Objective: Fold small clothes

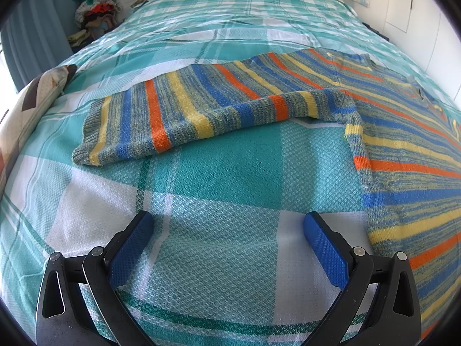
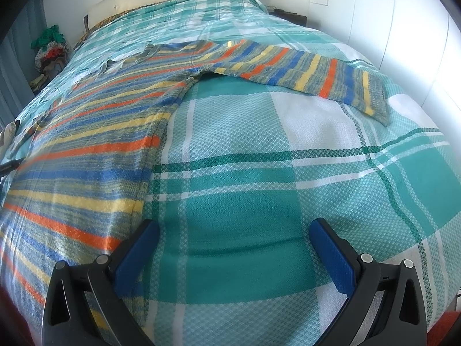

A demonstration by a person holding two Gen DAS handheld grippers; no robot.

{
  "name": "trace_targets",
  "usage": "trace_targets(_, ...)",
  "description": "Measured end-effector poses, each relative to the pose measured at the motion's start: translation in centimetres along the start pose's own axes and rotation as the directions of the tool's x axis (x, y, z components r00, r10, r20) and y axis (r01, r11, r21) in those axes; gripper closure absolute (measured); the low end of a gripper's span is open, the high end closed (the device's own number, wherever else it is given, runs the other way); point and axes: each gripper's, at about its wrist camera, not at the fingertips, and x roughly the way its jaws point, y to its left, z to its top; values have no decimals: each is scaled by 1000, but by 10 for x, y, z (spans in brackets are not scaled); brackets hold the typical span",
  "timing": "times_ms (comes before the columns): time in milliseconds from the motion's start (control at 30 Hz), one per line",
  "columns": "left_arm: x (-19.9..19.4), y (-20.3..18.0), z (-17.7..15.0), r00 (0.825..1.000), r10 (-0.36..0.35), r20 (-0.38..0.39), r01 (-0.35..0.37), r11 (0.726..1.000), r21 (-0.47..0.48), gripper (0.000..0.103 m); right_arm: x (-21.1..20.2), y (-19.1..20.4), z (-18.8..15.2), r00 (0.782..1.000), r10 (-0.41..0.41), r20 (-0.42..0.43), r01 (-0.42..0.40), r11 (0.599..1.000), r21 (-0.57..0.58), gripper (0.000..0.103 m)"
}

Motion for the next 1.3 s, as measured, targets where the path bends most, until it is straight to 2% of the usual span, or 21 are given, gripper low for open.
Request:
trace_targets(500, 0, 0, 0, 1000, 0, 0, 0, 1000, 1, 0, -2, 0, 3, 1000, -5, -16, 5, 1000, -2, 0)
trace_targets(600, 0, 0, 0, 1000, 0, 0, 0, 1000, 1, 0, -14, -15, 16, 995, 103, -16, -101, 991, 92, 1)
trace_targets(633, 1, 1, 0, 1000, 0, 0, 0, 1000, 1, 0, -25, -32, 24, 983, 182, 36, -185, 967, 174, 2)
trace_targets(667, 0, 0, 0, 1000, 0, 0, 0, 1000, 1, 0, -32, -45, 31, 973, 216, 81, -229, 948, 221, 2)
trace_targets(733, 0, 0, 0, 1000, 0, 0, 0, 1000, 2, 0, -44, -81, 56, 955, 244, 169, -285, 911, 297, 2)
trace_targets(800, 0, 0, 0, 1000, 0, 1, 0, 1000, 2, 0, -43, -130, 89, 948, 241, 207, -306, 869, 389, 2)
trace_targets(867, 1, 1, 0, 1000, 0, 1, 0, 1000, 2, 0, -32, -179, 110, 950, 230, 213, -308, 809, 500, 3)
trace_targets(900, 0, 0, 0, 1000, 0, 1, 0, 1000, 2, 0, -20, -207, 116, 955, 219, 199, -295, 764, 574, 10)
trace_targets(933, 0, 1, 0, 1000, 0, 1, 0, 1000, 2, 0, -10, -225, 118, 956, 231, 182, -294, 722, 627, 18)
trace_targets(1000, 1, 1, 1, 1000, 0, 1, 0, 1000, 2, 0, 21, -256, 115, 944, 296, 144, -305, 620, 723, 21)
trace_targets(1033, 1, 2, 1, 1000, 0, 1, 0, 1000, 2, 0, 28, -261, 113, 943, 307, 129, -298, 606, 737, 26)
trace_targets(1067, 2, 3, 1, 1000, 0, 1, 0, 1000, 2, 0, 36, -261, 114, 943, 314, 108, -288, 612, 737, 28)
trace_targets(1200, 0, -1, -1, 1000, -1, 2, 1, 1000, 2, 0, 55, -245, 133, 945, 324, 34, -263, 698, 666, 36)
trace_targets(1233, -2, -3, -1, 1000, -1, 3, 1, 1000, 2, 0, 63, -240, 137, 953, 302, -10, -223, 728, 649, 40)
trace_targets(1267, -2, -3, -1, 1000, 0, 3, 0, 1000, 4, 0, 70, -238, 138, 958, 285, -35, -196, 737, 647, 43)
trace_targets(1300, -2, -3, -2, 1000, 1, 4, -1, 1000, 4, 0, 77, -237, 137, 962, 266, -57, -166, 740, 652, 52)
